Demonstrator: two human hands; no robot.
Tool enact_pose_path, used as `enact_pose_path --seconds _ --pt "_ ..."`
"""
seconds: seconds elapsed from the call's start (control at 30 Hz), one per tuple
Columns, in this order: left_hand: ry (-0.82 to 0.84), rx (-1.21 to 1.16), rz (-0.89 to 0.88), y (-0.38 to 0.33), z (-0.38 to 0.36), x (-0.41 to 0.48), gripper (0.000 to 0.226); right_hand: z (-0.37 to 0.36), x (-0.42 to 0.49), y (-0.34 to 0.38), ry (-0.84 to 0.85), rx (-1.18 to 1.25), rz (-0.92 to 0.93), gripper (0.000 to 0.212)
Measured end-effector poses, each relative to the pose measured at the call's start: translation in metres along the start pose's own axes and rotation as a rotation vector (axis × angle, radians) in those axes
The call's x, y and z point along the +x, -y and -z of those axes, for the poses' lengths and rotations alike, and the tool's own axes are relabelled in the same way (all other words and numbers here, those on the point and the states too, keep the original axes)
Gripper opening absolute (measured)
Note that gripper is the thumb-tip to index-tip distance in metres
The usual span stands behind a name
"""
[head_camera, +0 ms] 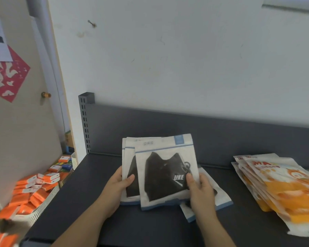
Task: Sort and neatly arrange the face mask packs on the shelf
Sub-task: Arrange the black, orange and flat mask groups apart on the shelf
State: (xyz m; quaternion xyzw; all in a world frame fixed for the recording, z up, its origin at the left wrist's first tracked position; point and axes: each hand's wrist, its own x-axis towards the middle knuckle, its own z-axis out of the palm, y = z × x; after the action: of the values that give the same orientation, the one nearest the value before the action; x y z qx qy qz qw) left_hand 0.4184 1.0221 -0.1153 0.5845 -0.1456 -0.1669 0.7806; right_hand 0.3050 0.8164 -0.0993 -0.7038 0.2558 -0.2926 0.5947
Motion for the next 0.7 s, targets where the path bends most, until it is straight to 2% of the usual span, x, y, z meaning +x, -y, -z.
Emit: enact_pose_path --seconds 0.17,0.27,0.33,0.4,0.47,0.53,0.6,0.7 --pt "-0.081 0.132 -0.078 0.001 -0.003 -0.004 0.019 -0.018 -0.014 -0.009 0.044 -0.373 0.039 0.037" --pt "-0.086 0.217 -0.12 0.003 -0.001 -0.004 0.042 -0.017 -0.011 -0.005 0.113 -0.477 0.063 0.035" --pt "-0.101 0.21 -0.13 0.004 -0.002 -0.004 0.045 -0.008 -0.004 -0.001 0.115 -0.491 0.098 0.03" --pt "-0.124 0.198 -0.15 0.004 -0.001 -0.004 0.041 0.01 0.009 0.001 0.025 -0.574 0.136 0.023" --pt "-0.13 0.185 -0.151 0.004 -0.001 -0.003 0.037 0.033 0.026 -0.002 -0.004 -0.822 -0.007 0.054" --pt "-0.124 0.169 -0.139 0.005 0.0 -0.002 0.035 0.052 0.036 -0.009 0.072 -0.989 -0.225 0.088" --pt "-0.126 0.158 -0.136 0.006 0.001 -0.001 0.034 0.063 0.038 -0.013 0.131 -1.057 -0.269 0.099" --pt "-0.132 0.155 -0.141 0.006 0.0 0.002 0.033 0.074 0.044 -0.011 0.094 -1.036 -0.287 0.1"
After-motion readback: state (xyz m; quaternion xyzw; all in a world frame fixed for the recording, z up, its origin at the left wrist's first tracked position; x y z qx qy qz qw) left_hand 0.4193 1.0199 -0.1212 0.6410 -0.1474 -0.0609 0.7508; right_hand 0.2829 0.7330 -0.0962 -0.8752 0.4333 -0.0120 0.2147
